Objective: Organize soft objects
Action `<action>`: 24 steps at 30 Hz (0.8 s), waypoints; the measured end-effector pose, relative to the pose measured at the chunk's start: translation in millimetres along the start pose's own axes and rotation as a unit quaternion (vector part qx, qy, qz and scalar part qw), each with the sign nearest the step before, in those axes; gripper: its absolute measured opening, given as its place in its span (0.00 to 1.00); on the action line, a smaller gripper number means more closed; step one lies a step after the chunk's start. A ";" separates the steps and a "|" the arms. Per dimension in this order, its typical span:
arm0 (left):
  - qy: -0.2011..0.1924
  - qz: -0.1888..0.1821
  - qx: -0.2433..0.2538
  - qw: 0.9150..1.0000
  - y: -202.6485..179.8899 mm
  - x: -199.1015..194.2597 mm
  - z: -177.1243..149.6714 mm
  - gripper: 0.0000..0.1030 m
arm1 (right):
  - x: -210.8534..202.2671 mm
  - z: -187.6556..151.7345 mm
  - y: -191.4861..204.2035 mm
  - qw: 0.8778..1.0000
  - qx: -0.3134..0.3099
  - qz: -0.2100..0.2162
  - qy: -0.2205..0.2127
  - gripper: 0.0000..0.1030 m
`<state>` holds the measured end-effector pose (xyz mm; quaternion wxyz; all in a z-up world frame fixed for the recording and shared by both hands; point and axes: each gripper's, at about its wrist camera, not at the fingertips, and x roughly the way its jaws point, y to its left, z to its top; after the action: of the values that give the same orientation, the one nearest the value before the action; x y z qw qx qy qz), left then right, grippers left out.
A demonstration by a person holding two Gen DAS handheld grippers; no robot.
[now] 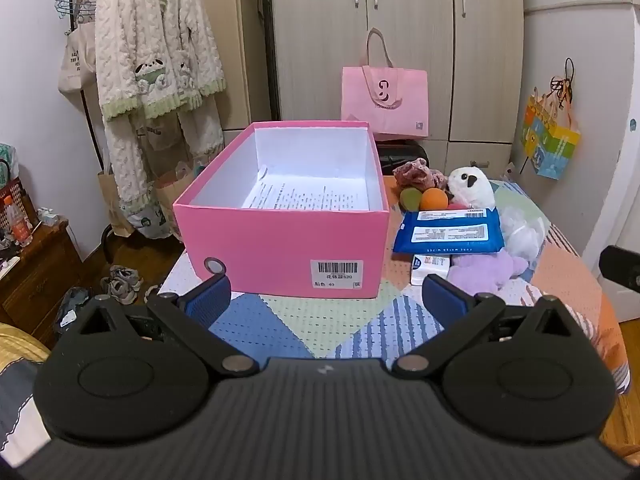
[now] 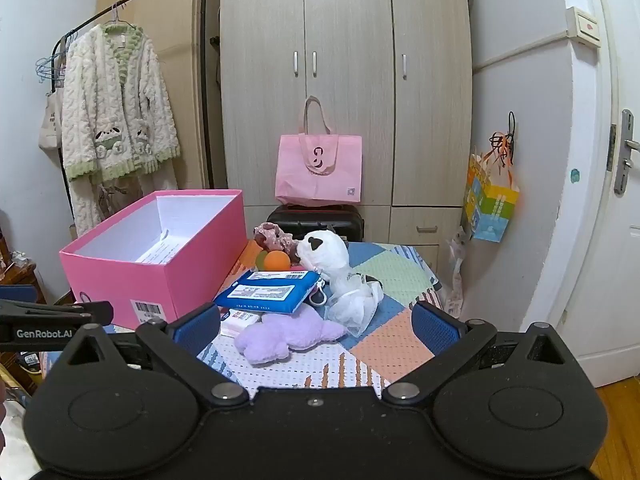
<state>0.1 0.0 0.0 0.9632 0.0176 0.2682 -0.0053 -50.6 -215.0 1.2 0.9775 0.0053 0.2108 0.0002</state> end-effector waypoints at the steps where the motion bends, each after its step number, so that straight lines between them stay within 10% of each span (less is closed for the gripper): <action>1: 0.001 0.000 0.001 1.000 -0.1 0.2 0.1 1.00 | 0.2 0.1 0.2 1.000 -0.001 0.000 0.001 1.00; 24: -0.024 -0.039 0.020 0.999 -8.1 -4.1 -5.7 1.00 | 0.3 -0.2 0.0 1.000 -0.004 -0.007 0.006 1.00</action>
<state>-6.5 -7.9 -3.0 0.9678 0.0265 0.2456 -0.0487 -50.4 -215.0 0.9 0.9762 0.0000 0.2166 -0.0059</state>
